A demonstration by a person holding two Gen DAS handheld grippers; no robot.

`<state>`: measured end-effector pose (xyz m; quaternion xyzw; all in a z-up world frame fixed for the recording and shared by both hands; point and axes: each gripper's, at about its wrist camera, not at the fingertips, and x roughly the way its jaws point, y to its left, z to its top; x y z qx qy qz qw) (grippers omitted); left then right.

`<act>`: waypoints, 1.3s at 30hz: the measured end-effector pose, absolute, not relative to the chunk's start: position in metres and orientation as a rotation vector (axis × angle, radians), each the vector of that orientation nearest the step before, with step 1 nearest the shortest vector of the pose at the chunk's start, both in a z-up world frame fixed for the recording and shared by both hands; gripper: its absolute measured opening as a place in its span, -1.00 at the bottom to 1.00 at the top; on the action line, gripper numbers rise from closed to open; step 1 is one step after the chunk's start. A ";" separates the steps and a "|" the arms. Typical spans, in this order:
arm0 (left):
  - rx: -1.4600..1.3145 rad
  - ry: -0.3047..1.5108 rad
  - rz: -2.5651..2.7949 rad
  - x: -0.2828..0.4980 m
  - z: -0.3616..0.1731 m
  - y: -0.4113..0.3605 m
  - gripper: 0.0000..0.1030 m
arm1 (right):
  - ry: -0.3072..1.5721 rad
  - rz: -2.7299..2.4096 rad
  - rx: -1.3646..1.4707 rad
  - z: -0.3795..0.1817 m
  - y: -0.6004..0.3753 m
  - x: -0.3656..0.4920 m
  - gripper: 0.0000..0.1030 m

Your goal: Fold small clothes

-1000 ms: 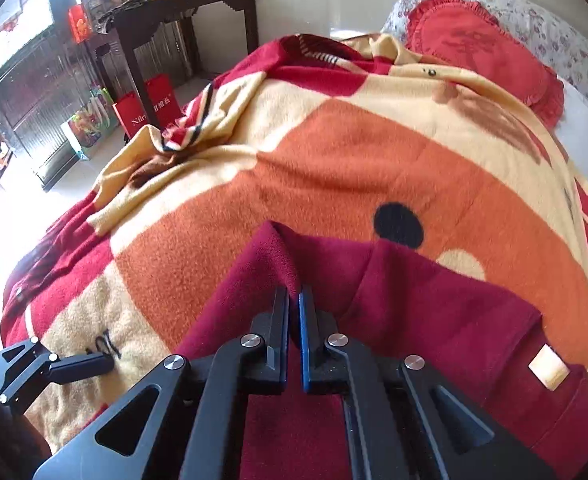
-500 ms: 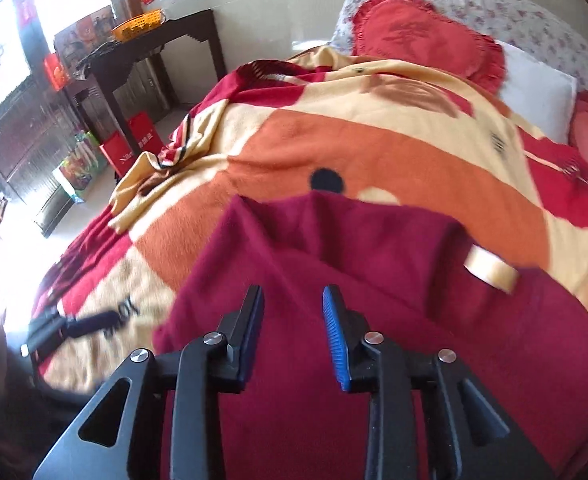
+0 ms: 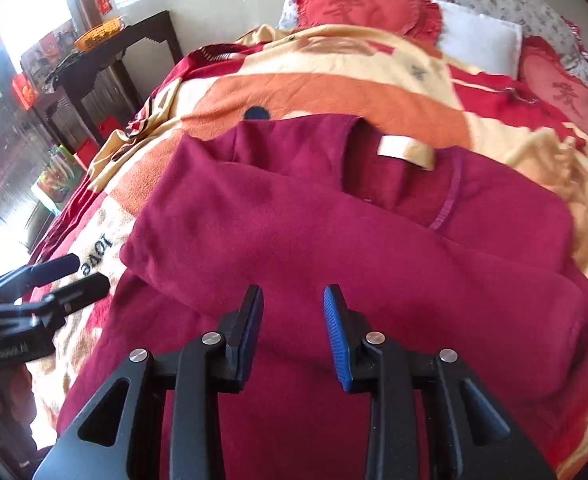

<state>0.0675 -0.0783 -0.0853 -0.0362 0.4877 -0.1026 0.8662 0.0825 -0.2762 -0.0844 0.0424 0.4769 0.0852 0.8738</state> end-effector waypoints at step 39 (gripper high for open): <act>-0.006 1.085 -0.201 0.088 -0.097 -0.112 0.53 | 0.958 -0.501 0.551 -0.106 -0.636 0.110 -0.94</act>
